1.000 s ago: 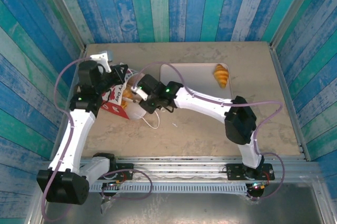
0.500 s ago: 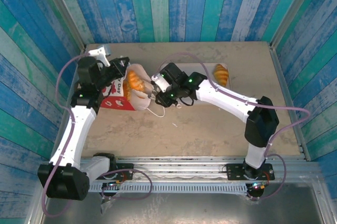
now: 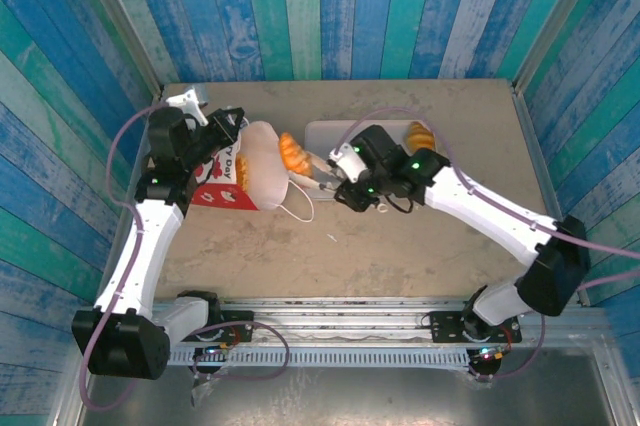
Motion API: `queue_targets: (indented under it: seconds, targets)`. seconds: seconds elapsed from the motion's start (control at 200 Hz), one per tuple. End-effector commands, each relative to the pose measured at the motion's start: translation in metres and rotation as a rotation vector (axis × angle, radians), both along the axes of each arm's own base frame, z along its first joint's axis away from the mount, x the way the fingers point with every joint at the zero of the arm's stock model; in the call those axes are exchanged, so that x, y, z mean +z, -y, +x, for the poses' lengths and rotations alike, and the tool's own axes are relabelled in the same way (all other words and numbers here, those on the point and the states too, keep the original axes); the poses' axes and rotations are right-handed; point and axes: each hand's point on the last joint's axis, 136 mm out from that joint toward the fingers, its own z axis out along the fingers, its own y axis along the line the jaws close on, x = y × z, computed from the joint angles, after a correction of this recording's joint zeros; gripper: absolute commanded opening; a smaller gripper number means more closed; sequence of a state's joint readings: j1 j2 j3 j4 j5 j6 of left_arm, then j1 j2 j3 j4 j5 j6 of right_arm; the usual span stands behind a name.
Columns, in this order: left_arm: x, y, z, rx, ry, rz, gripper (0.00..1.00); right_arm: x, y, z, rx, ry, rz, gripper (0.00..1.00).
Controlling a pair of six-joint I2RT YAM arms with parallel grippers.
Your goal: Take the fake bread out of the paper bag
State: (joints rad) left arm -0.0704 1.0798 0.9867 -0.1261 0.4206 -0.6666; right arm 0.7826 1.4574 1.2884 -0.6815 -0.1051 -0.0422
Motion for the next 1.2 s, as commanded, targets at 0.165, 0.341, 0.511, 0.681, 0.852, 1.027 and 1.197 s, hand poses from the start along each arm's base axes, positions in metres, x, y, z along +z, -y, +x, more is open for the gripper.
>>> queue_targets:
  seconds: [0.165,0.341,0.511,0.681,0.852,1.027,1.197]
  targets:
    - [0.013,-0.001,0.006,0.014,0.042,-0.003,0.02,-0.024,0.093,0.045,-0.337,-0.051,-0.099,0.48]
    - [0.013,-0.003,0.004,0.019,0.047,0.012,0.02,-0.05,0.123,0.053,-0.436,-0.145,-0.161,0.48]
    - [0.013,-0.002,0.003,0.016,0.049,0.018,0.02,-0.069,0.138,0.057,-0.487,-0.204,-0.205,0.48]
    - [0.013,-0.003,0.002,0.019,0.051,0.027,0.02,-0.082,0.156,0.06,-0.528,-0.226,-0.335,0.49]
    - [0.013,-0.003,0.003,0.019,0.052,0.029,0.02,-0.092,0.155,0.063,-0.506,-0.252,-0.365,0.5]
    - [0.012,-0.003,0.002,0.018,0.049,0.029,0.02,-0.096,0.145,0.065,-0.475,-0.282,-0.343,0.52]
    - [0.011,-0.003,0.001,0.014,0.047,0.029,0.03,-0.099,0.138,0.066,-0.462,-0.307,-0.321,0.54]
